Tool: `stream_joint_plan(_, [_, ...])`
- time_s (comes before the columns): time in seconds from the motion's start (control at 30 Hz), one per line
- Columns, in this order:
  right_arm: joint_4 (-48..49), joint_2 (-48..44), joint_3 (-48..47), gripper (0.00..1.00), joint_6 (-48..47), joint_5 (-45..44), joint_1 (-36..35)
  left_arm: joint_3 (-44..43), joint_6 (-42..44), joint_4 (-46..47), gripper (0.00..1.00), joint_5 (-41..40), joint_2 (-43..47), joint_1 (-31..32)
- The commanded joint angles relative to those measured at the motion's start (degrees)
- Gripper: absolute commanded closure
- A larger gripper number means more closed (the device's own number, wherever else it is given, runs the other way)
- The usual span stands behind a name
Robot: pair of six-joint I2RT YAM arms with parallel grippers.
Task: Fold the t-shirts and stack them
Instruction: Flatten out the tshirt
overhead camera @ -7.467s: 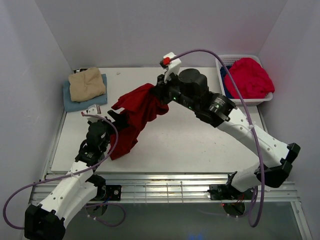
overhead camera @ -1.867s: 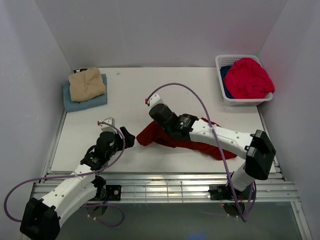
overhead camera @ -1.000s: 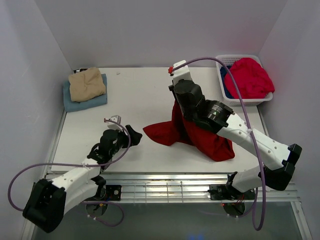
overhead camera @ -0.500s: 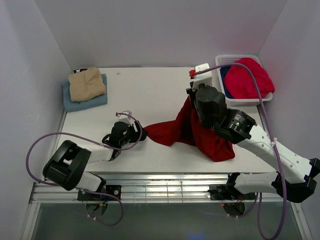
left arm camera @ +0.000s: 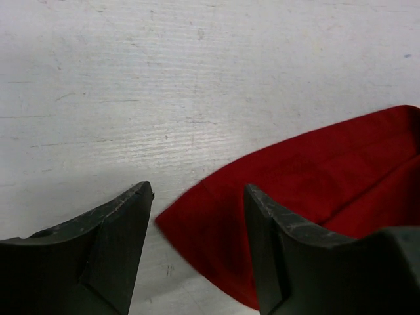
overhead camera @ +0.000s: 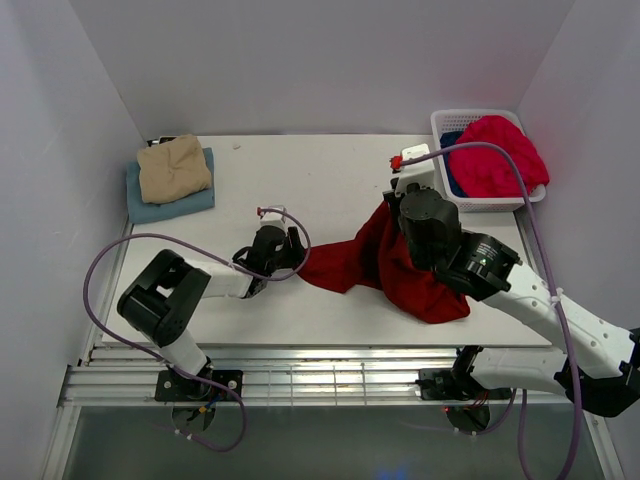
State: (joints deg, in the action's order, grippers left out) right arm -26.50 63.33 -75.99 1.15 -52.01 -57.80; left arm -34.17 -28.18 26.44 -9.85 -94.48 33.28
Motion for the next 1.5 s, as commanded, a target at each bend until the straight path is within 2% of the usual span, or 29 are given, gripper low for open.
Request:
stream_joint_plan(0.0, [3.12, -3.03, 0.92, 0.92, 1.14, -2.48, 0.23, -2.47, 1.12, -11.65, 0.32, -10.26, -0.53, 1.61])
stream_joint_plan(0.23, [3.3, -5.14, 3.12, 0.92, 1.4, -2.75, 0.67, -6.17, -0.47, -23.43, 0.37, -19.32, 2.62, 3.46])
stream_joint_plan(0.47, [3.65, -6.38, 4.62, 0.92, 2.1, -2.48, 0.94, -8.36, -0.56, -27.92, 0.38, -18.72, 1.33, 3.9])
stream_joint_plan(0.9, [3.65, -7.87, 6.11, 0.92, 2.1, -3.19, 1.11, -10.3, -1.7, -27.05, 0.39, -14.41, -1.94, 6.27])
stream_joint_plan(1.47, [3.74, -6.99, 7.34, 0.92, 2.54, -2.4, 1.55, -7.14, -6.44, -27.05, 0.4, -19.25, 5.97, 9.79])
